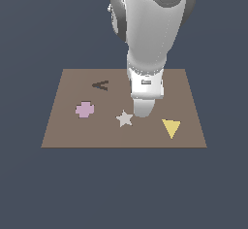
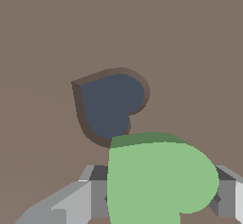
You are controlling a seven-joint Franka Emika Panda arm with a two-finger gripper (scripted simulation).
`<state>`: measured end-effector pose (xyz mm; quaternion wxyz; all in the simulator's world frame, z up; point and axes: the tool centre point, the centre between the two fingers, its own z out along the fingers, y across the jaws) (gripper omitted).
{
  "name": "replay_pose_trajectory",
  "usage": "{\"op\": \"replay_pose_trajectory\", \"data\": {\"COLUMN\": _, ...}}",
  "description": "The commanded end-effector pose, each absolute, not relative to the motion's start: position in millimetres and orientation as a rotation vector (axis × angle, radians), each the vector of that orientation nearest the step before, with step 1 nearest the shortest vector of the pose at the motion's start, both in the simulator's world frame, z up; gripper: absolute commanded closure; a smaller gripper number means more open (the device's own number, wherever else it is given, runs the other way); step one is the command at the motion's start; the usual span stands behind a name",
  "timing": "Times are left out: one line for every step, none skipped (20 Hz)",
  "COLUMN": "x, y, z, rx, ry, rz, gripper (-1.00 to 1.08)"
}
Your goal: Insert a designated object into the corresponding slot on a board.
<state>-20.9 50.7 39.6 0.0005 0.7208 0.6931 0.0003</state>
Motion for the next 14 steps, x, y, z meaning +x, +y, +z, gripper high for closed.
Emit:
{"op": "replay_pose_trajectory", "data": {"x": -28.2, "y": 68.7, "z": 40.1, "rx": 2.169, "ry": 2.27, "rz": 0.001, "gripper": 1.08}}
{"op": "replay_pose_trajectory", "data": {"x": -31.1, "y": 74.4, "z": 40.3, "rx": 2.14, "ry": 2.298, "rz": 0.001, "gripper": 1.08}}
{"op": "replay_pose_trajectory", "data": {"x": -33.7, "y": 79.3, "z": 40.3, "rx": 2.113, "ry": 2.323, "rz": 0.001, "gripper": 1.08}}
{"op": "replay_pose_trajectory", "data": {"x": -36.2, "y": 83.5, "z": 40.4, "rx": 2.09, "ry": 2.344, "rz": 0.001, "gripper": 1.08}}
{"op": "replay_pose_trajectory", "data": {"x": -38.4, "y": 86.9, "z": 40.5, "rx": 2.07, "ry": 2.361, "rz": 0.001, "gripper": 1.08}}
{"op": "replay_pose_trajectory", "data": {"x": -40.2, "y": 89.7, "z": 40.5, "rx": 2.054, "ry": 2.376, "rz": 0.0, "gripper": 1.08}}
{"op": "replay_pose_trajectory", "data": {"x": -41.7, "y": 91.8, "z": 40.6, "rx": 2.041, "ry": 2.387, "rz": 0.0, "gripper": 1.08}}
{"op": "replay_pose_trajectory", "data": {"x": -42.8, "y": 93.3, "z": 40.6, "rx": 2.032, "ry": 2.394, "rz": 0.0, "gripper": 1.08}}
{"op": "replay_pose_trajectory", "data": {"x": -43.5, "y": 94.1, "z": 40.6, "rx": 2.027, "ry": 2.399, "rz": 0.0, "gripper": 1.08}}
{"op": "replay_pose_trajectory", "data": {"x": -43.7, "y": 94.4, "z": 40.6, "rx": 2.025, "ry": 2.4, "rz": 0.0, "gripper": 1.08}}
{"op": "replay_pose_trajectory", "data": {"x": -42.8, "y": 93.6, "z": 40.4, "rx": 2.035, "ry": 2.393, "rz": 0.0, "gripper": 1.08}}
{"op": "replay_pose_trajectory", "data": {"x": -42.8, "y": 93.4, "z": 40.0, "rx": 2.035, "ry": 2.393, "rz": 0.0, "gripper": 1.08}}
{"op": "replay_pose_trajectory", "data": {"x": -43.0, "y": 93.6, "z": 38.8, "rx": 2.034, "ry": 2.394, "rz": 0.0, "gripper": 1.08}}
{"op": "replay_pose_trajectory", "data": {"x": -43.3, "y": 93.8, "z": 36.8, "rx": 2.032, "ry": 2.396, "rz": 0.0, "gripper": 1.08}}
